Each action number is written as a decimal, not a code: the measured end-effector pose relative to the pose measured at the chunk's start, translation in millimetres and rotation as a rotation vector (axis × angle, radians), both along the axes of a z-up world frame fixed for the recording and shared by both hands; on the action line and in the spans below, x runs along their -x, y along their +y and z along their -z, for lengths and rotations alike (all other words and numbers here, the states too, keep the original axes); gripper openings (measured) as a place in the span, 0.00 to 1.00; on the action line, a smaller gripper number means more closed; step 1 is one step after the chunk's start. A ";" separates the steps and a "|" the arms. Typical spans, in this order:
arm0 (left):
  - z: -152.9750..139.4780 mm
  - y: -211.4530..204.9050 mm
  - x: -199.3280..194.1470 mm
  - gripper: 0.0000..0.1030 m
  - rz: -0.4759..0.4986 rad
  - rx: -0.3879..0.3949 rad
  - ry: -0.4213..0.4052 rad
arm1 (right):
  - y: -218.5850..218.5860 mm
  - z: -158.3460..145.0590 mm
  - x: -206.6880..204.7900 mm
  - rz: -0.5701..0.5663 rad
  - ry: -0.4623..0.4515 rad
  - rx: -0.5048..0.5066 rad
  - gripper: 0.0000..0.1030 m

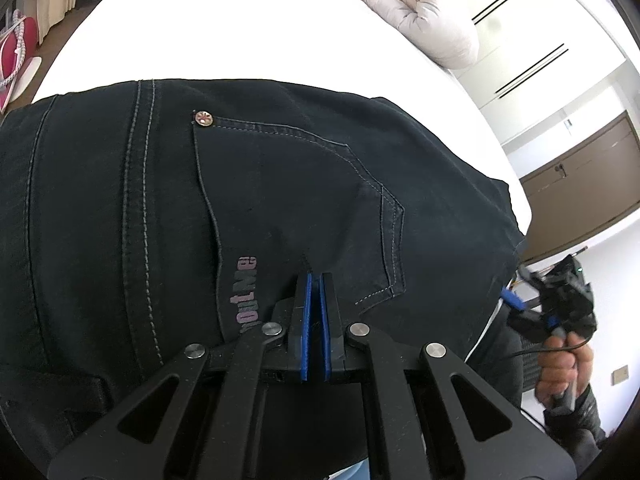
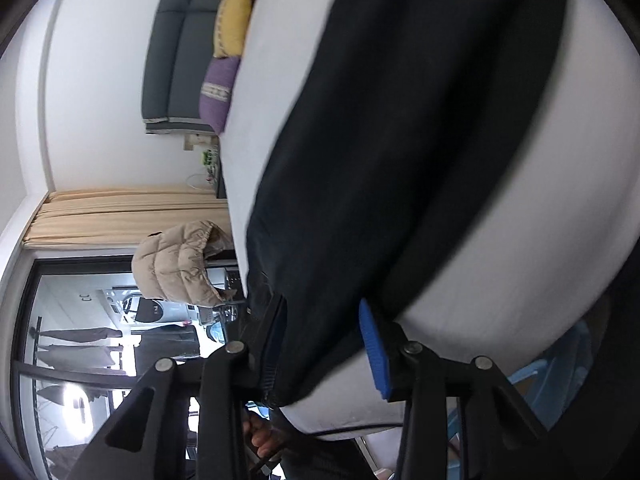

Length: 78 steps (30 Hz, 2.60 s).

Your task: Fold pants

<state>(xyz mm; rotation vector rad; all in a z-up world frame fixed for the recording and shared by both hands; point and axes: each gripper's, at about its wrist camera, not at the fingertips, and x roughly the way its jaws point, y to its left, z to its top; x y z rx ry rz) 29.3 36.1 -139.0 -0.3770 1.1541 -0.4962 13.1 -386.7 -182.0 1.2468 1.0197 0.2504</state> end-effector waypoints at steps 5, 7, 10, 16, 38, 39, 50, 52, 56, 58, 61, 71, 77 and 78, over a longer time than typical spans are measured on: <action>0.3 2.3 1.0 0.04 0.001 0.003 -0.001 | -0.1 4.5 2.2 0.009 0.029 -0.018 0.35; 1.0 1.3 0.9 0.04 0.000 0.001 -0.002 | -1.6 6.3 3.4 0.020 0.039 -0.031 0.36; 1.5 1.9 2.2 0.04 0.001 -0.004 -0.004 | 4.6 12.9 -5.3 0.018 0.037 -0.059 0.35; 0.6 -0.7 1.7 0.04 0.003 -0.009 -0.004 | 0.8 23.8 -2.8 0.032 0.053 -0.101 0.12; 3.3 -3.2 0.8 0.04 0.011 -0.010 -0.002 | -33.0 9.9 4.1 0.089 -0.063 -0.037 0.26; 3.3 -3.5 0.6 0.04 0.011 -0.011 -0.002 | -44.9 11.2 4.9 0.128 -0.066 -0.048 0.25; 2.7 -6.7 -0.3 0.04 0.010 -0.020 -0.001 | -96.9 28.0 32.8 0.286 -0.067 -0.058 0.01; 2.4 -7.4 -0.3 0.04 0.012 -0.019 -0.001 | -96.3 23.7 32.1 0.273 -0.077 -0.048 0.01; 3.7 -6.8 0.7 0.04 0.006 -0.013 -0.003 | -107.3 16.3 35.7 0.322 -0.074 -0.074 0.12; 4.7 -6.8 1.2 0.04 0.008 -0.014 -0.005 | -124.7 16.1 34.1 0.363 -0.083 -0.112 0.23; 5.1 -5.5 2.0 0.04 0.007 -0.011 -0.005 | -155.8 7.5 27.3 0.429 -0.104 -0.059 0.25; 5.3 -4.1 3.3 0.04 0.005 -0.010 -0.004 | -218.7 23.1 46.1 0.598 -0.110 -0.027 0.02; 6.3 0.3 1.9 0.04 -0.004 0.003 -0.002 | -236.3 -4.3 82.1 0.725 -0.053 0.099 0.48; 6.0 1.2 1.7 0.04 -0.005 0.002 -0.002 | -232.2 -25.1 87.7 0.753 -0.038 0.203 0.49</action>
